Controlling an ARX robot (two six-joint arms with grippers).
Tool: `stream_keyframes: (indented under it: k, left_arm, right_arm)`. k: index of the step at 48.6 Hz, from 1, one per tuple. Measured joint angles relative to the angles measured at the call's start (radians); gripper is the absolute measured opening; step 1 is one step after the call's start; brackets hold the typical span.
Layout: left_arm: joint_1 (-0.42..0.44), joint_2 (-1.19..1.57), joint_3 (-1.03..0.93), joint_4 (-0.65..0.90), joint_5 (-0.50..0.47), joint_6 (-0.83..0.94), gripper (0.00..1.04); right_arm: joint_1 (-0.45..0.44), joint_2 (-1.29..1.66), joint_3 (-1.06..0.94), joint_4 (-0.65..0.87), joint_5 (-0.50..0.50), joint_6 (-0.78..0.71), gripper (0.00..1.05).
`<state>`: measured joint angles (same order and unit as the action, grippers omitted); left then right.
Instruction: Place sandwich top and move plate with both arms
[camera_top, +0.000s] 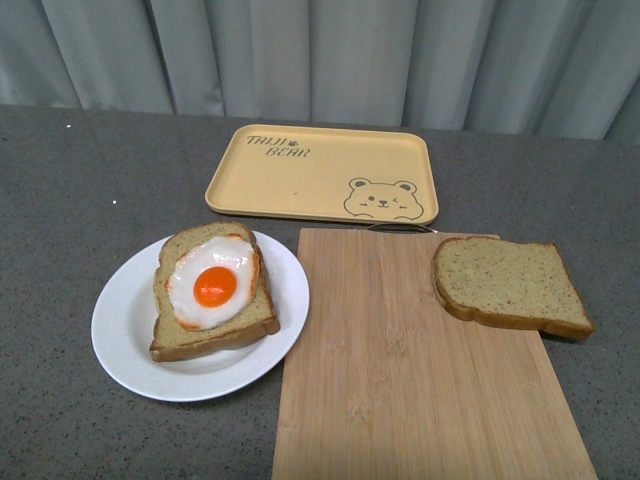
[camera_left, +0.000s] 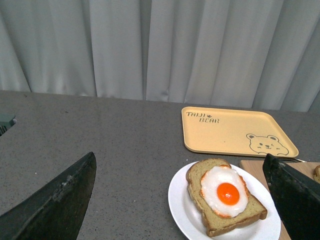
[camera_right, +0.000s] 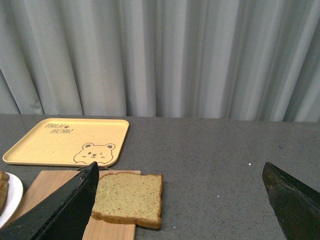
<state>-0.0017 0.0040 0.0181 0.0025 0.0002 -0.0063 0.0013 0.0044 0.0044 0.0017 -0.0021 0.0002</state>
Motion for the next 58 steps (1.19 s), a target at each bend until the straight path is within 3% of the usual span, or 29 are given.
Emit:
stream_keyframes:
  k: [52, 53, 56, 58]
  left_arm:
    - [0.000, 0.000, 0.000, 0.000, 0.000, 0.000, 0.98]
    - [0.000, 0.000, 0.000, 0.000, 0.000, 0.000, 0.98]
    - [0.000, 0.000, 0.000, 0.000, 0.000, 0.000, 0.98]
    - [0.000, 0.000, 0.000, 0.000, -0.002, 0.000, 0.98]
  right_arm:
    - [0.000, 0.000, 0.000, 0.000, 0.000, 0.000, 0.95]
    - [0.007, 0.004, 0.000, -0.004, 0.026, -0.010, 0.95]
    - [0.077, 0.077, 0.024, -0.047, 0.267, -0.120, 0.95]
    - [0.087, 0.142, 0.032, -0.037, 0.338, -0.166, 0.95]
